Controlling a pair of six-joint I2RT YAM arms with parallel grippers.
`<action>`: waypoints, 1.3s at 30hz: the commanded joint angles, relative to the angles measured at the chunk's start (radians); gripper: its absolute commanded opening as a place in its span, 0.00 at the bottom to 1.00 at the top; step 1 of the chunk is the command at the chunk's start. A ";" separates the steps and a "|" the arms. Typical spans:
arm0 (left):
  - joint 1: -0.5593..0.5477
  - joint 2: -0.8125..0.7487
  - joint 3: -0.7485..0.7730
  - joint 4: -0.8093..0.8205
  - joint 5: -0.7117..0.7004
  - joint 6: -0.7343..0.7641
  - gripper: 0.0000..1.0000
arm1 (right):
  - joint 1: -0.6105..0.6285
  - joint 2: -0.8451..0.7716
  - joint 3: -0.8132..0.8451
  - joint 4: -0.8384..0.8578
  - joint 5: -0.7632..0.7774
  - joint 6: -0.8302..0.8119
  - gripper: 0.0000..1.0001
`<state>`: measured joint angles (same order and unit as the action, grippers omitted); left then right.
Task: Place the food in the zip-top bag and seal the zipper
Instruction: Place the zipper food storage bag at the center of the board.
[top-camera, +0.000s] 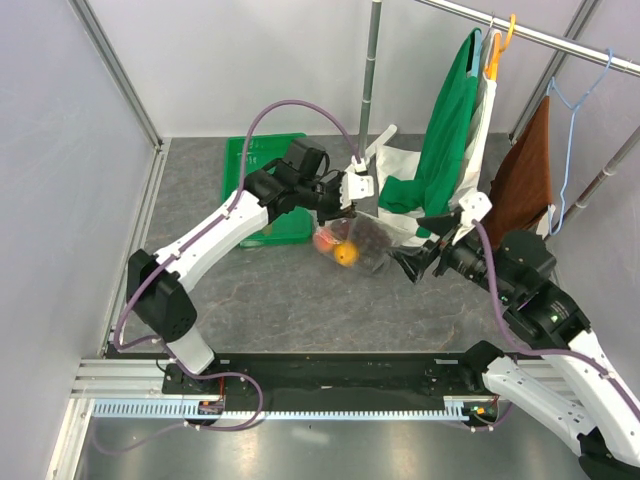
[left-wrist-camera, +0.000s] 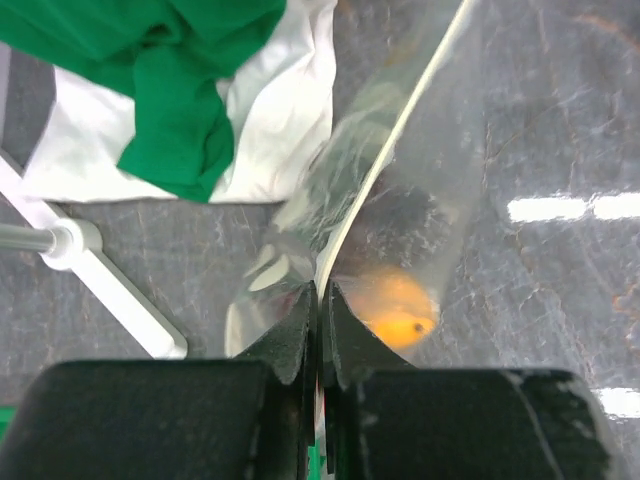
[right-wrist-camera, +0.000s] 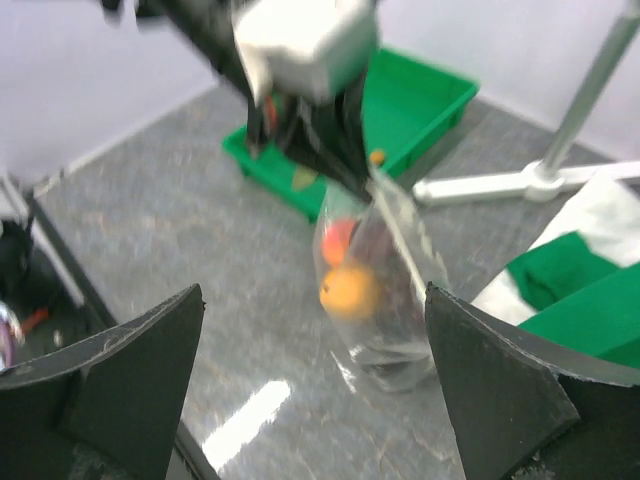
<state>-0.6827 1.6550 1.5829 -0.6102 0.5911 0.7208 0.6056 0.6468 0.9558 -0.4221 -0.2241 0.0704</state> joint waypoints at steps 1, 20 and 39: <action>-0.026 0.005 -0.020 0.015 -0.017 0.019 0.02 | 0.000 0.004 0.066 0.059 0.107 0.083 0.98; 0.051 0.262 0.340 0.066 -0.154 -0.138 0.02 | 0.000 0.048 0.067 0.094 0.166 0.026 0.98; -0.139 0.042 -0.366 0.053 0.044 -0.343 0.02 | 0.000 0.001 -0.017 0.092 0.132 -0.040 0.98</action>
<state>-0.7822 1.7317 1.3342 -0.5636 0.5770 0.4896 0.6056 0.6548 0.9752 -0.3504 -0.0757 0.0555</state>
